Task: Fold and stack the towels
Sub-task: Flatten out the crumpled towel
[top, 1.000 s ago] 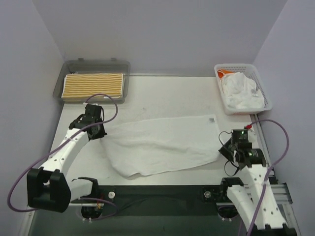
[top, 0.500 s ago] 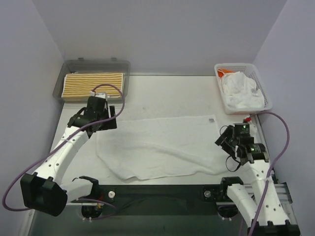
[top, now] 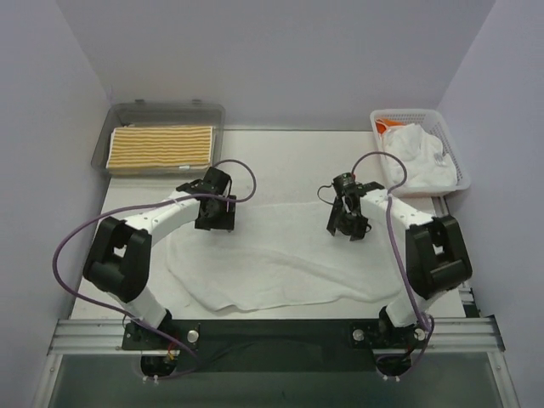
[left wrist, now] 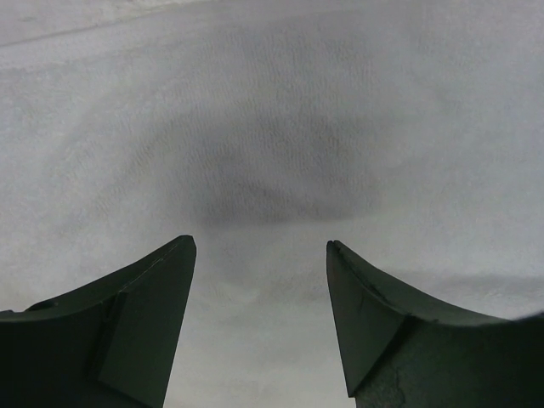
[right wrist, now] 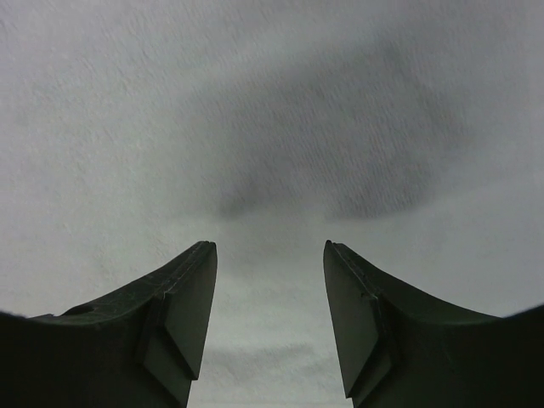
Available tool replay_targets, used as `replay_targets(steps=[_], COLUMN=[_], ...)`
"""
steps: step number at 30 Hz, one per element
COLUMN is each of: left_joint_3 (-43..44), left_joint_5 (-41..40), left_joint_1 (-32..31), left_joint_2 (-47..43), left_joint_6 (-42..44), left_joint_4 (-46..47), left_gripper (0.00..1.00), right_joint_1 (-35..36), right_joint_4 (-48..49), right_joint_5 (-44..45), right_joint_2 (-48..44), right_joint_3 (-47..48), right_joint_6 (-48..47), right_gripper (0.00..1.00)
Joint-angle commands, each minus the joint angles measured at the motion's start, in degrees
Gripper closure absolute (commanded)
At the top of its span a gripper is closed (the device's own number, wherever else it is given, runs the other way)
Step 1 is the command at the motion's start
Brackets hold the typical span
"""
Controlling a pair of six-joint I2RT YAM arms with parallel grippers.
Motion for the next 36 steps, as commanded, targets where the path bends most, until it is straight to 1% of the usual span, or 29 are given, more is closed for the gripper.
replay_targets(steps=[1, 2, 3, 5, 6, 7, 8, 9, 11, 12, 13, 15, 16, 17, 18, 19, 22, 23, 24, 25, 26, 27, 29, 30, 32, 33, 36], left_joint_3=[-0.97, -1.33, -1.76, -2.82, -3.26, -3.52, -3.96, -4.31, -5.37, -5.72, -5.98, -7.04, -7.30, -7.57, -7.74, -7.92, -8.88, -9.24, -9.41, -10.29, -10.82, -11.60, -13.62, -14.24, -16.69, -17.67, -21.54], left_joint_5=[0.76, 0.94, 0.94, 1.29, 1.81, 2.17, 3.04, 3.48, 5.50, 6.29, 6.91, 9.46, 9.99, 10.34, 10.34, 10.26, 7.72, 7.62, 5.71, 4.29, 4.02, 4.02, 4.10, 4.36, 5.77, 6.12, 6.56], left_joint_1=[-0.02, 0.16, 0.07, 0.16, 0.16, 0.16, 0.16, 0.07, 0.07, 0.07, -0.02, -0.02, -0.11, -0.11, -0.11, -0.11, 0.07, 0.07, 0.16, 0.24, 0.51, 0.77, 0.86, 0.86, 0.86, 0.77, 0.77], left_joint_2=[0.99, 1.51, 1.61, 1.87, 1.87, 1.87, 1.61, 1.26, 0.12, -0.41, -0.85, -2.60, -3.39, -5.14, -6.03, -7.00, -11.82, -12.62, -13.33, -14.55, -15.00, -15.44, -16.58, -16.93, -19.39, -20.53, -25.89], left_joint_6=[-3.39, -3.92, -4.97, -6.03, -6.99, -7.44, -7.96, -8.84, -9.64, -10.42, -10.52, -10.87, -10.87, -10.96, -10.87, -10.61, -9.38, -9.12, -8.59, -8.50, -8.41, -8.41, -8.41, -8.67, -9.28, -9.98, -12.53], left_joint_4=[3.34, 3.52, 3.87, 4.22, 4.48, 4.57, 4.75, 5.36, 6.24, 7.29, 7.73, 9.31, 9.75, 9.93, 9.93, 9.93, 8.97, 8.27, 7.13, 6.69, 6.25, 6.16, 5.46, 5.10, 4.49, 4.57, 3.61], left_gripper=[0.27, 0.27, 0.27, 0.27, 0.27, 0.27, 0.27, 0.27, 0.25, 0.25, 0.24, 0.24, 0.23, 0.23, 0.23, 0.23, 0.22, 0.22, 0.22, 0.22, 0.22, 0.23, 0.25, 0.27, 0.28, 0.28, 0.27], right_joint_1=[-0.19, -0.45, -1.32, -2.56, -3.70, -4.40, -4.93, -5.37, -6.60, -6.78, -6.96, -6.35, -5.82, -4.51, -3.80, -3.01, -1.34, -1.07, -0.20, 0.33, 1.21, 2.96, 5.51, 8.48, 11.05, 12.28, 14.22], right_joint_4=[0.97, 0.97, 0.88, 0.88, 0.88, 0.53, -0.08, -1.13, -2.89, -3.16, -3.08, -2.90, -2.90, -2.90, -2.81, -2.73, -2.20, -2.11, -1.94, -1.85, -1.67, -1.41, -0.88, -0.45, 0.08, 0.43, 2.45], right_joint_5=[2.52, 2.00, 1.38, -2.13, -3.45, -4.15, -7.29, -8.28, -10.74, -14.67, -16.71, -20.66, -20.77, -19.82, -18.24, -13.96, -10.41, -10.49, -10.49, -10.66, -10.84, -10.75, -10.84, -10.75, -10.32, -10.40, -11.80], right_joint_2=[7.26, 9.29, 13.57, 17.90, 22.45, 24.67, 27.04, 31.24, 35.65, 39.24, 40.84, 43.05, 42.71, 41.92, 38.87, 36.84, 27.44, 25.06, 20.17, 17.68, 15.31, 11.02, 7.22, 3.89, 1.06, -0.95, -3.51], right_joint_3=[7.32, 10.91, 13.20, 17.51, 22.75, 25.50, 29.27, 35.75, 43.69, 47.03, 53.59, 58.82, 61.63, 62.00, 61.66, 60.70, 52.19, 46.85, 43.23, 40.07, 33.07, 29.70, 23.19, 17.68, 12.37, 8.00, 2.43], right_joint_6=[-1.97, -2.84, -3.11, -3.47, -3.99, -4.34, -4.52, -4.78, -4.87, -5.22, -6.10, -8.29, -9.69, -13.28, -14.79, -15.94, -17.01, -16.22, -15.25, -14.46, -13.58, -11.40, -9.54, -8.14, -6.73, -5.76, -1.54], right_gripper=[0.47, 0.47, 0.46, 0.45, 0.45, 0.44, 0.44, 0.43, 0.41, 0.40, 0.39, 0.39, 0.39, 0.38, 0.38, 0.38, 0.38, 0.38, 0.38, 0.39, 0.39, 0.39, 0.40, 0.41, 0.41, 0.41, 0.43])
